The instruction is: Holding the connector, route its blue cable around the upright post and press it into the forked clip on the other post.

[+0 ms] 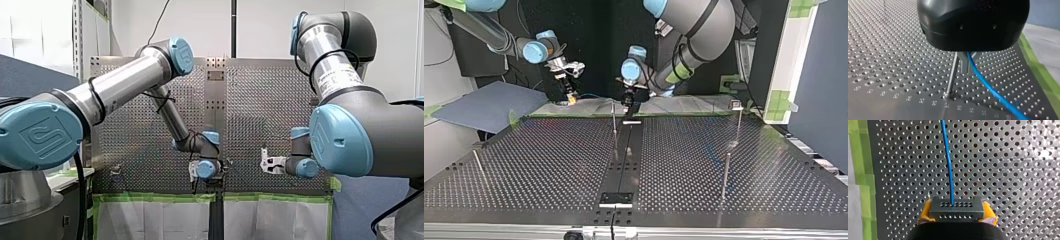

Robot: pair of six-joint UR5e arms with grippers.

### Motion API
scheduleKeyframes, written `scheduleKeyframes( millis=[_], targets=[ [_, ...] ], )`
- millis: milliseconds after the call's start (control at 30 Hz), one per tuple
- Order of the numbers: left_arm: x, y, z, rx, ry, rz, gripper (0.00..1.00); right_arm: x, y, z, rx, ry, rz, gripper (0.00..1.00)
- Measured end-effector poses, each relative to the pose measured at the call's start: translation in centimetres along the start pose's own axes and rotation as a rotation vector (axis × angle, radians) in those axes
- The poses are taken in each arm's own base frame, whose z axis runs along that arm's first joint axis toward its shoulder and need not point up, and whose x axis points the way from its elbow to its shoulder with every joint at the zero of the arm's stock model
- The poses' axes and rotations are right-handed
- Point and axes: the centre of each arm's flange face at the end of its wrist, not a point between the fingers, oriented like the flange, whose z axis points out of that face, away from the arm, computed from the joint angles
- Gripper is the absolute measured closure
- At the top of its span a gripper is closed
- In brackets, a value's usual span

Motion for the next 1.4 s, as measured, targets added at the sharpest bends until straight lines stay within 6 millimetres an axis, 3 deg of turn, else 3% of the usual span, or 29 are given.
scheduleKeyframes(
  millis=[600, 900, 1400],
  targets=[
    [-1.4, 0.8, 1.9, -0.006, -0.005, -0.004, 1.00, 0.7, 1.1, 0.9, -0.017, 0.023, 0.026, 1.00],
    [-1.4, 0.7, 1.9, 0.008, 0.000, -0.004, 1.00, 0.5, 0.4, 1.0, -0.005, 0.018, 0.020, 1.00],
    [0.2, 1.3, 1.3, -0.015, 0.037, 0.015, 1.00, -3.5, 0.2, 1.4, -0.017, -0.053, 0.022, 1.00]
  ],
)
